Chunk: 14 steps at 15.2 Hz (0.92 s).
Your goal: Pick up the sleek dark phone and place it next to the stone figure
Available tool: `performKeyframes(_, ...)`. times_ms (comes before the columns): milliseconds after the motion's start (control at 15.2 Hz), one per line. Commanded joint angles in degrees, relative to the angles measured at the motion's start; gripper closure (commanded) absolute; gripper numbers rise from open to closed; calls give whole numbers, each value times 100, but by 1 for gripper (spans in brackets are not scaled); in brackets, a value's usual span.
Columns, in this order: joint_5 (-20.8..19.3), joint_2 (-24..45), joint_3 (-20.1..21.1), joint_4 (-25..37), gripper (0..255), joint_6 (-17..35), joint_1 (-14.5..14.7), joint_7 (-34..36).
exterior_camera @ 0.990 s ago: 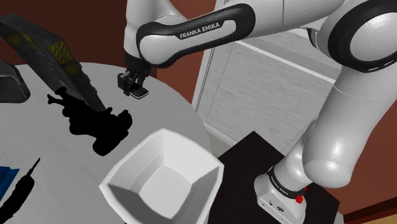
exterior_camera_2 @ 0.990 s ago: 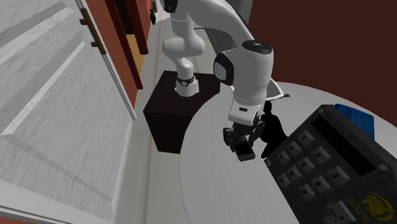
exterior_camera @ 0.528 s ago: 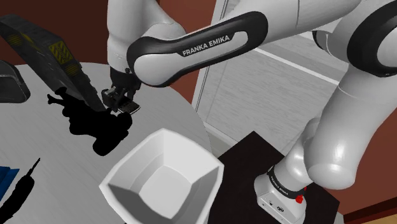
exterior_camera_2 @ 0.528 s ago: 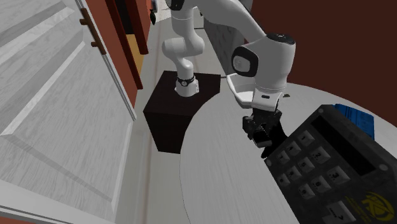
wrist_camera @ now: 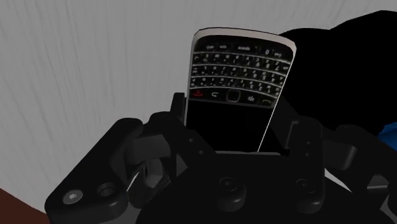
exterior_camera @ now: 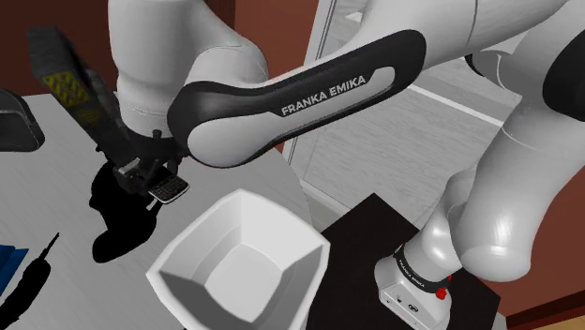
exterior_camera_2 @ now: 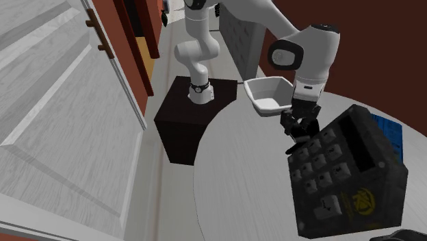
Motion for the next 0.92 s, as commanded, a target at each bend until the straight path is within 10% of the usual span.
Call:
performKeyframes(0, -121, 127, 95, 97, 255, -53, 218, 334)
performKeyframes(462, -503, 476, 315, 563, 255, -359, 923, 1369)
performKeyframes(858, -669, 667, 251, 347, 255, 18, 959, 1516)
